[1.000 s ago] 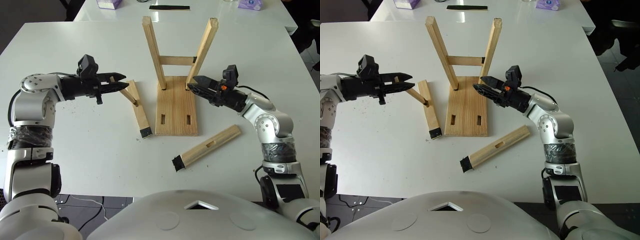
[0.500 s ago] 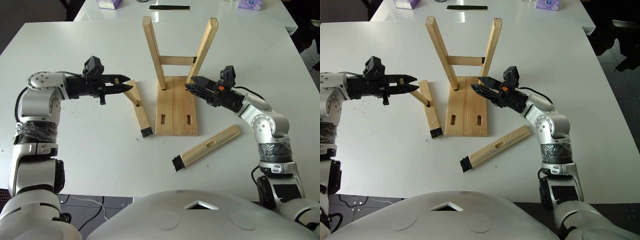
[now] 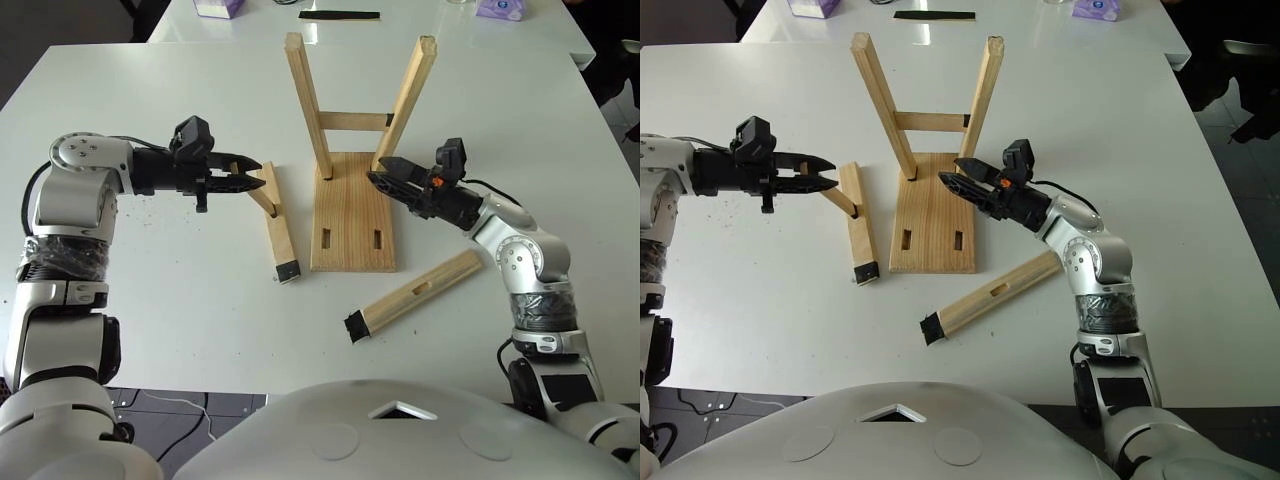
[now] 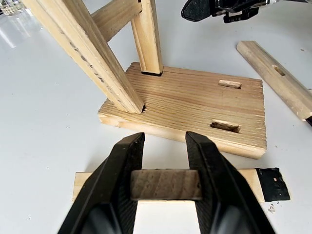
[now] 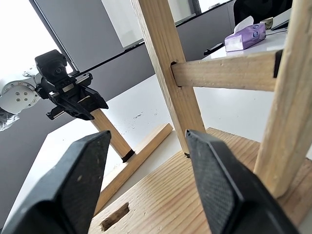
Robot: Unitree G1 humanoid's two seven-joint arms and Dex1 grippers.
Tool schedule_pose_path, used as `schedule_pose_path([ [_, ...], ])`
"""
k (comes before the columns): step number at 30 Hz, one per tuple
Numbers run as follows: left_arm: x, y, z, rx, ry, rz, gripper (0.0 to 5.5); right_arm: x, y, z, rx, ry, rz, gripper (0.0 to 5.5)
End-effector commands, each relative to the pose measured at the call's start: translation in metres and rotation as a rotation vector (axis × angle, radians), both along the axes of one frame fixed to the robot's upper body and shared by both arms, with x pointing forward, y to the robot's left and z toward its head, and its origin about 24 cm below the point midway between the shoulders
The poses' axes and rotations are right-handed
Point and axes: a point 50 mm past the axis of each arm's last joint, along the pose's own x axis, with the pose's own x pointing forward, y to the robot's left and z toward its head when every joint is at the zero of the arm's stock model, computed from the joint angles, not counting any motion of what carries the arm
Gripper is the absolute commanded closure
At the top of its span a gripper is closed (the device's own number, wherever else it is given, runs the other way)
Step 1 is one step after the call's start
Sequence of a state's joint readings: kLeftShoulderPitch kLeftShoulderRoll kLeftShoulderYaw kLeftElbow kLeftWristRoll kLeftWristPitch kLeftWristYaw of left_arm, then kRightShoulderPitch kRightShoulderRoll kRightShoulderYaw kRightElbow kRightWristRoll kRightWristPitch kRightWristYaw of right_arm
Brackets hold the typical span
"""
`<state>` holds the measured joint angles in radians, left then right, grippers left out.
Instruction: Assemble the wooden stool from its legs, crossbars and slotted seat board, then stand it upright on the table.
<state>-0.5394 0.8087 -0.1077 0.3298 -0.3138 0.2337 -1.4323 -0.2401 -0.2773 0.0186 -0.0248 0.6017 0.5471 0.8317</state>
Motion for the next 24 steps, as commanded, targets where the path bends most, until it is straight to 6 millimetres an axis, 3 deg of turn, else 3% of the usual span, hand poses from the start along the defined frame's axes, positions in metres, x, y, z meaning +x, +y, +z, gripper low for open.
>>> schedule_pose_path([
  [1, 0.0, -0.007, -0.021, 0.102, 0.076, -0.05, 4.15, -0.003, 0.004, -0.004, -0.005, 0.004, -0.013, 2.67],
  [5, 0.0, -0.015, -0.027, 0.118, 0.091, -0.102, 4.15, -0.005, 0.005, -0.008, -0.004, 0.017, -0.016, 2.67],
  [13, -0.008, -0.013, -0.051, 0.144, 0.178, -0.13, 4.15, -0.006, 0.006, -0.014, -0.008, 0.042, -0.028, 2.67],
  [19, 0.007, -0.012, -0.035, 0.056, 0.088, -0.042, 4.15, -0.002, 0.004, -0.014, -0.011, 0.042, -0.042, 2.67],
  [24, 0.013, -0.01, -0.01, -0.053, 0.011, 0.047, 3.3, -0.006, 0.004, -0.018, -0.004, 0.05, -0.063, 2.67],
])
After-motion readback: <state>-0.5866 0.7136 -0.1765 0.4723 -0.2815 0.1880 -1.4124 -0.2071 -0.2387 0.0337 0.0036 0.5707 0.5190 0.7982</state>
